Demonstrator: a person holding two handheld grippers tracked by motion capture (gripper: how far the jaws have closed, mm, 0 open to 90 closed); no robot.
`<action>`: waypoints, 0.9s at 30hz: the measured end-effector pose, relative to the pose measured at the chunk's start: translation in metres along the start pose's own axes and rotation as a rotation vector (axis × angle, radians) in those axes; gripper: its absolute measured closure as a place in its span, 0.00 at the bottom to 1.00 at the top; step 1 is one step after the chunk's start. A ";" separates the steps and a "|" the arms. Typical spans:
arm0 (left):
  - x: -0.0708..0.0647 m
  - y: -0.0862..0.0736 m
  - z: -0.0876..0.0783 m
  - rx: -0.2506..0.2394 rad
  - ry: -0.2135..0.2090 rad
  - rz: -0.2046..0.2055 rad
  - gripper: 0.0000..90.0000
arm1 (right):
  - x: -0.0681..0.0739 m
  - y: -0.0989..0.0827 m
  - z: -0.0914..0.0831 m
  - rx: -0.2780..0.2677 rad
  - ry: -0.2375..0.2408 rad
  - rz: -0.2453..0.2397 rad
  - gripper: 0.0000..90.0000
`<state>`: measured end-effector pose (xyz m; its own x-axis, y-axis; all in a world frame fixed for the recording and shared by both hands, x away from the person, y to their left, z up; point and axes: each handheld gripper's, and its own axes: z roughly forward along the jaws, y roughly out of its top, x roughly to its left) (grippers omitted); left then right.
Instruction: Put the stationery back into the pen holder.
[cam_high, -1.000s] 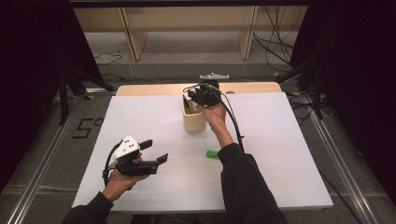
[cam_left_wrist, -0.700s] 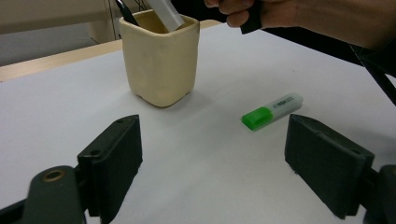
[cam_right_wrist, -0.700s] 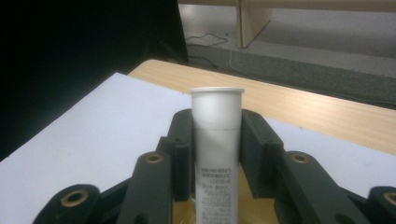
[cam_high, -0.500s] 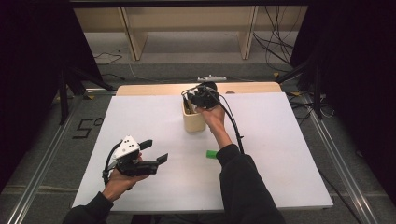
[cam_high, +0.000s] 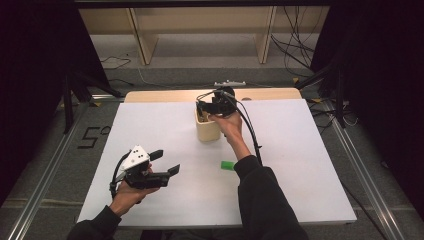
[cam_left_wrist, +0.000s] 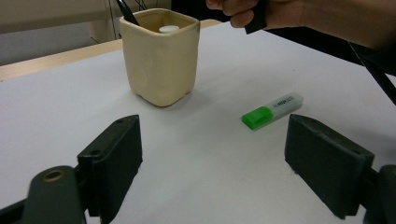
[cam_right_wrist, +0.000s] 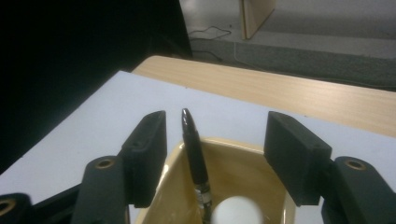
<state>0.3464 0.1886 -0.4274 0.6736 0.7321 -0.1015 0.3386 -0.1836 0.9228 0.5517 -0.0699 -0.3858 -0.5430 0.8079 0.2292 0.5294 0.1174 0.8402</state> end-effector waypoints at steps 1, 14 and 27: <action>0.000 0.000 0.000 0.000 0.000 0.000 0.21 | 0.000 0.001 -0.002 -0.004 0.002 -0.005 0.42; 0.000 0.000 0.000 0.006 0.005 0.003 0.21 | 0.000 -0.010 -0.053 0.048 0.099 -0.113 0.32; 0.000 0.000 0.001 0.007 0.004 0.004 0.21 | -0.009 -0.032 -0.084 0.106 0.113 -0.185 0.29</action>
<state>0.3471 0.1879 -0.4282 0.6727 0.7337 -0.0960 0.3399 -0.1911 0.9208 0.4849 -0.1293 -0.3735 -0.7030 0.6983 0.1348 0.4767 0.3220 0.8180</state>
